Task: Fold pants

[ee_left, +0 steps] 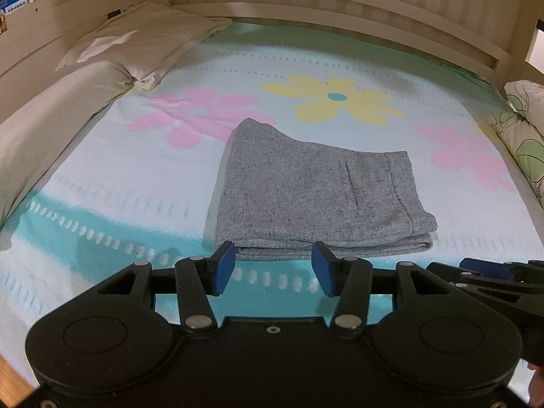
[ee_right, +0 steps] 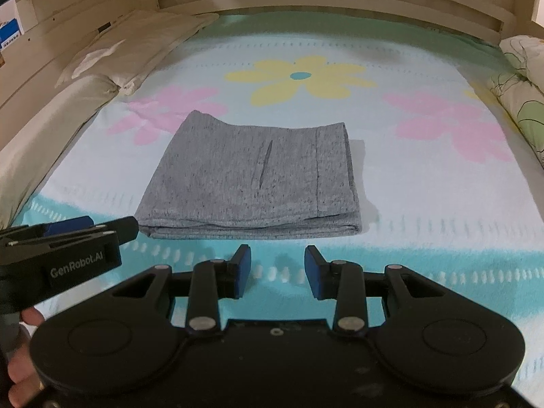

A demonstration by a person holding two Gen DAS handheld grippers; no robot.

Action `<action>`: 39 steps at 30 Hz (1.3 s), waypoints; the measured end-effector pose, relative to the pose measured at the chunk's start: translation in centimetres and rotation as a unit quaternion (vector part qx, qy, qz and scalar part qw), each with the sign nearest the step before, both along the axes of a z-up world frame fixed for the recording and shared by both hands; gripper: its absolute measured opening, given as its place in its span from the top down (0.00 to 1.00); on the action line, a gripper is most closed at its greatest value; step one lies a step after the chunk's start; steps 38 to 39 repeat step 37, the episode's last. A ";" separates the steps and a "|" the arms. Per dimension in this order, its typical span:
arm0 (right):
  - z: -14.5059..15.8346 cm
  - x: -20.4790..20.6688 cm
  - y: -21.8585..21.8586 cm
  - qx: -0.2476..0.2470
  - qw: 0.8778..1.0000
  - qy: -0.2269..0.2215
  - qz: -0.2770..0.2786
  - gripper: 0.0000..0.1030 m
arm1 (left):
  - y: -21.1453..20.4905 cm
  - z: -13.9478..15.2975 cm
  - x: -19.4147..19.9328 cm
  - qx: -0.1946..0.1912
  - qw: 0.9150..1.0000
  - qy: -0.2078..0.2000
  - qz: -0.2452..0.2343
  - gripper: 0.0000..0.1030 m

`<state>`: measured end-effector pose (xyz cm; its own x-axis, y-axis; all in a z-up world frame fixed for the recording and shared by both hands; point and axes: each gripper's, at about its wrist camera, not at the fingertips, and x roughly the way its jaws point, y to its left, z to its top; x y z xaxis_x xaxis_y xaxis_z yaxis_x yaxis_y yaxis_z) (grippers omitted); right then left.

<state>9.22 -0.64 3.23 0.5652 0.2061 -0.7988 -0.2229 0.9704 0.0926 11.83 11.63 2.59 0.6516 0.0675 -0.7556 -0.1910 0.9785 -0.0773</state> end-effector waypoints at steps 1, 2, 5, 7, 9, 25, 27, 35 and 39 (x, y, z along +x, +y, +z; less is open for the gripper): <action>0.0 0.0 0.0 -0.001 1.000 0.001 0.002 0.63 | 0.0 0.0 0.0 0.000 1.000 0.001 -0.001 0.45; 0.0 0.0 0.0 -0.001 1.000 0.001 0.004 0.63 | 0.0 0.0 0.0 0.000 1.000 0.002 -0.001 0.45; -0.1 0.0 0.1 -0.003 1.000 0.002 0.008 0.63 | 0.0 -0.1 0.1 -0.005 1.000 0.007 -0.005 0.45; -0.2 0.0 0.1 -0.003 1.000 0.003 0.009 0.63 | 0.1 -0.1 0.1 -0.004 1.000 0.008 -0.006 0.45; -0.1 0.0 0.2 -0.003 1.000 0.003 0.009 0.63 | 0.1 -0.1 0.1 -0.002 1.000 0.008 -0.009 0.45; -0.3 -0.2 0.3 -0.005 1.000 0.004 0.010 0.63 | 0.0 -0.2 0.1 -0.002 1.000 0.013 -0.018 0.45; -0.4 -0.2 0.2 -0.006 1.000 0.005 0.012 0.63 | 0.0 -0.2 0.1 -0.002 1.000 0.013 -0.017 0.45; -0.4 -0.1 0.3 -0.007 1.000 0.006 0.015 0.63 | -0.1 -0.2 0.1 0.002 1.000 0.010 -0.019 0.45; -0.5 -0.1 0.3 -0.008 1.000 0.006 0.015 0.63 | -0.1 -0.3 0.1 0.005 1.000 0.011 -0.022 0.45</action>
